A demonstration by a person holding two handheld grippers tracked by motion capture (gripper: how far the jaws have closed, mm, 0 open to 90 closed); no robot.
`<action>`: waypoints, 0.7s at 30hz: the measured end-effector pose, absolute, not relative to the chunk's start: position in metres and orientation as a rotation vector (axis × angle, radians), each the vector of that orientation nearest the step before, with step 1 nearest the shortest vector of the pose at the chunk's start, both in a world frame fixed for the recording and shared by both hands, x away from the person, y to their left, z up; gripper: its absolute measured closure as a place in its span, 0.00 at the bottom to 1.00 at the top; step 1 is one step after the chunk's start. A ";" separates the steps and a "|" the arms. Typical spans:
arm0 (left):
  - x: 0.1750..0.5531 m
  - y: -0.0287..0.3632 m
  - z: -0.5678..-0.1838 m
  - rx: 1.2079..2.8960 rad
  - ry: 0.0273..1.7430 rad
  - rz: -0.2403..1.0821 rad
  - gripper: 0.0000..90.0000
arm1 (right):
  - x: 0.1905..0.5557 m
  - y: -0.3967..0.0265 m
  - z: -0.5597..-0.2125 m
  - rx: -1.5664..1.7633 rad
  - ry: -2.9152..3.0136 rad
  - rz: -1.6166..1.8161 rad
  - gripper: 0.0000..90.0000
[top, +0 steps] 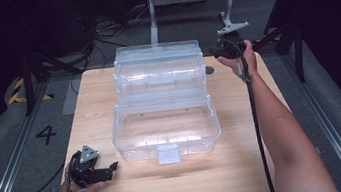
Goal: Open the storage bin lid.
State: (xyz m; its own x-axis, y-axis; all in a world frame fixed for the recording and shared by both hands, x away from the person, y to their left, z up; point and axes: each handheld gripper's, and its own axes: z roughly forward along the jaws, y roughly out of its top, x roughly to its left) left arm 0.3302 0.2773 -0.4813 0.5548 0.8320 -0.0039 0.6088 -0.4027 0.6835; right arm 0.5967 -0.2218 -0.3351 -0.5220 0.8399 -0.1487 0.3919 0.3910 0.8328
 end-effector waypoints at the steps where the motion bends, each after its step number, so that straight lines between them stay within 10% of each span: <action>1: 0.330 0.277 -0.481 2.150 1.152 0.450 0.17 | 0.595 -0.223 -0.334 1.044 2.091 1.031 0.62; 21: 0.329 0.277 -0.481 2.144 1.160 0.455 0.17 | 0.544 -0.237 -0.328 0.928 2.186 1.013 0.54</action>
State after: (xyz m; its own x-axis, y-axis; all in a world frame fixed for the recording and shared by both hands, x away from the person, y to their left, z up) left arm 0.3292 0.2770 -0.4814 0.5485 0.8361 -0.0040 0.6107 -0.3973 0.6850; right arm 0.5443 -0.2374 -0.3283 -0.6088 0.7706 -0.1887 0.3543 0.4769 0.8044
